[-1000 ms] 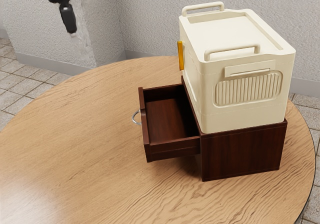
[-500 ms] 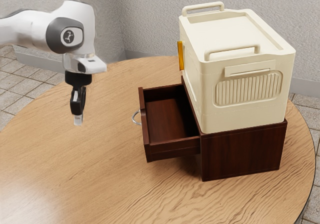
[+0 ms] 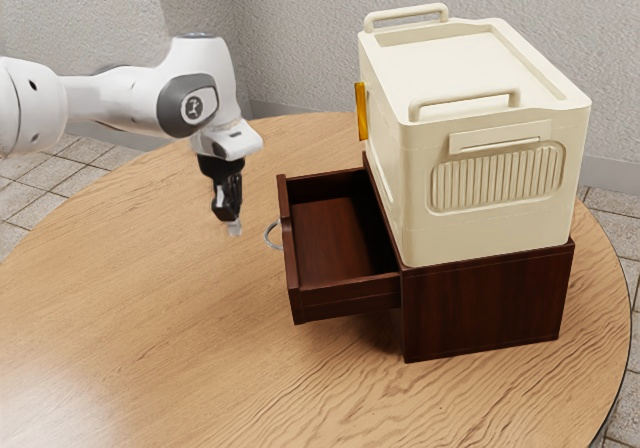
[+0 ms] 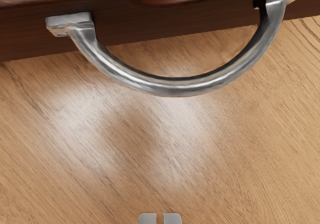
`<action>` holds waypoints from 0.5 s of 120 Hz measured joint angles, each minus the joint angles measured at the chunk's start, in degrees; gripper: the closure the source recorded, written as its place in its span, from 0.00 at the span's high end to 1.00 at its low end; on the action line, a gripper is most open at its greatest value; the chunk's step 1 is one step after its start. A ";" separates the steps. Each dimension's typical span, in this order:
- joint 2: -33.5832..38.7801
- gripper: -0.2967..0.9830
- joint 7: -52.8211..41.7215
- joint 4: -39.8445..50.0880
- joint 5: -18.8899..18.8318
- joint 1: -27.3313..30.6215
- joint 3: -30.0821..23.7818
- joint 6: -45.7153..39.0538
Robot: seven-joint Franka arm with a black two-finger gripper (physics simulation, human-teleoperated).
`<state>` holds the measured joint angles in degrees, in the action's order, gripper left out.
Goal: Push the drawer handle with one arm to close the drawer
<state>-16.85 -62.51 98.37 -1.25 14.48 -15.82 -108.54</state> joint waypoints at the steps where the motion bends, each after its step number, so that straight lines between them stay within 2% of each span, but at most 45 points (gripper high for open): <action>1: -0.21 0.16 -0.03 -0.25 -0.01 -0.03 0.00 -0.10; 60: -2.29 0.15 0.59 -1.32 -0.07 -3.98 -1.31 -2.76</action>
<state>-19.15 -61.92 97.05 -1.32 10.49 -17.13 -111.30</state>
